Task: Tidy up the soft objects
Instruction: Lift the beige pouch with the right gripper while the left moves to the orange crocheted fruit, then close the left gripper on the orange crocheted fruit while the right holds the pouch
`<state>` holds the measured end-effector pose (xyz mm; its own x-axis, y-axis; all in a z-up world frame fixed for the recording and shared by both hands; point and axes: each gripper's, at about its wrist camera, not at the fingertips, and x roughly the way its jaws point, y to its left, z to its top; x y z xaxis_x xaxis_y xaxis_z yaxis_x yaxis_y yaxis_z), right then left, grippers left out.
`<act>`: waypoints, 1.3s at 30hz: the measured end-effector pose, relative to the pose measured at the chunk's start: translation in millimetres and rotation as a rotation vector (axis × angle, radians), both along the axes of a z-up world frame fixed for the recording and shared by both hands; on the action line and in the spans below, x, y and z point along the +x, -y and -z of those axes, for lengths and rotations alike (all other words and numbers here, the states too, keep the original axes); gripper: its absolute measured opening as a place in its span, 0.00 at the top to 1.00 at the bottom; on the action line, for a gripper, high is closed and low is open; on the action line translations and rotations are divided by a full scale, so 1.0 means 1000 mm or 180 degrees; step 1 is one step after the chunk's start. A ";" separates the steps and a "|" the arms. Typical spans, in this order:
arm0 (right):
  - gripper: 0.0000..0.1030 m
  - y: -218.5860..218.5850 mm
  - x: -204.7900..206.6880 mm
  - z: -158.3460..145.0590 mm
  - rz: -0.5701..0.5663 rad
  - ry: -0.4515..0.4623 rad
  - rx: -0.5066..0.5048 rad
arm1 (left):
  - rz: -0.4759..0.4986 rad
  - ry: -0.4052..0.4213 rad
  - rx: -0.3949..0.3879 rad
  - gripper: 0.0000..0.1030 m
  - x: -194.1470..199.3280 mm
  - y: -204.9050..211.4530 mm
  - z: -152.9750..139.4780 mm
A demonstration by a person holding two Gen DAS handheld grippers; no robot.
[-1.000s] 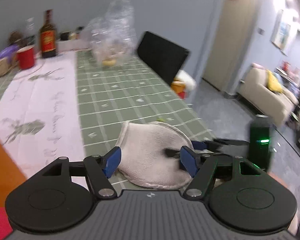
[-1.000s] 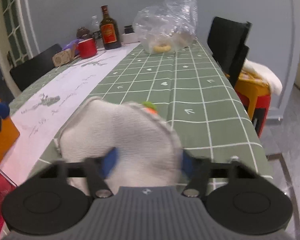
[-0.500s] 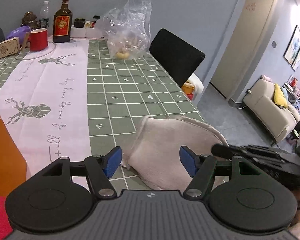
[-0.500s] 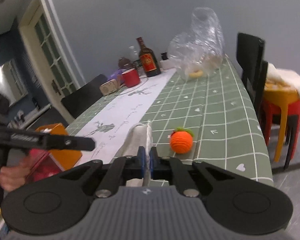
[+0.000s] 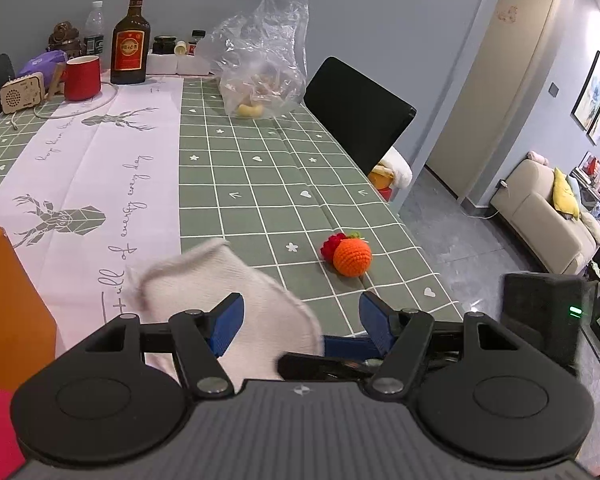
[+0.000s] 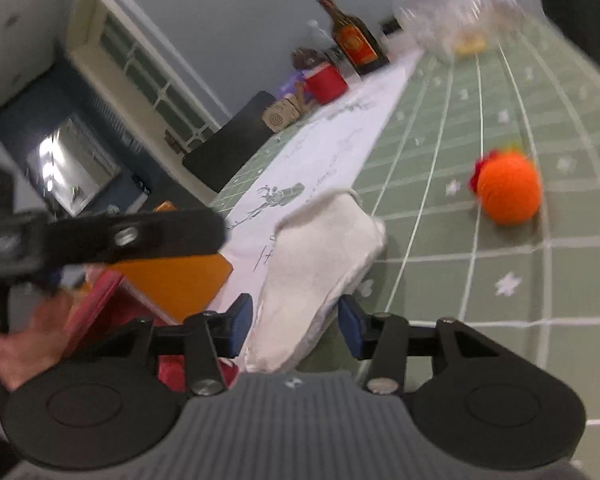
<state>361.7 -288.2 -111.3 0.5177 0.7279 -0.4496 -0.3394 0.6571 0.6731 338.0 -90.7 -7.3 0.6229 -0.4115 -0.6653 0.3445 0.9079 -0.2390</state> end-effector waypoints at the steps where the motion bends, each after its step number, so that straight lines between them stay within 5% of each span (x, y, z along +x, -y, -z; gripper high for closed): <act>1: 0.53 -0.001 0.003 0.005 0.0047 -0.0100 0.0033 | 0.0003 0.0002 0.0001 0.25 0.000 0.000 0.000; 4: 0.59 -0.003 0.010 0.014 0.0171 -0.0266 0.0215 | 0.0020 0.0012 -0.0003 0.25 0.000 0.001 0.000; 6: 0.87 -0.006 0.010 0.013 0.0239 -0.0260 0.0035 | 0.0029 0.0013 -0.0005 0.25 -0.001 0.001 0.000; 8: 0.97 -0.007 0.010 0.014 0.0250 -0.0253 -0.0089 | 0.0021 0.0013 -0.0003 0.25 -0.001 0.001 0.000; 16: 0.98 0.004 -0.008 -0.023 0.0092 0.0322 0.0246 | 0.0005 0.0045 0.0001 0.25 -0.002 0.000 0.000; 24: 0.98 0.028 -0.018 -0.048 0.0317 0.0556 0.0390 | -0.0132 0.0007 -0.0328 0.27 0.001 -0.017 0.000; 27: 0.98 0.045 -0.025 -0.055 0.0468 0.0632 0.0509 | -0.0212 0.0243 -0.0461 0.27 -0.006 -0.022 -0.004; 39: 0.98 0.092 -0.077 -0.103 0.0902 0.1206 0.0814 | -0.0125 0.0200 -0.0204 0.27 -0.005 -0.011 -0.003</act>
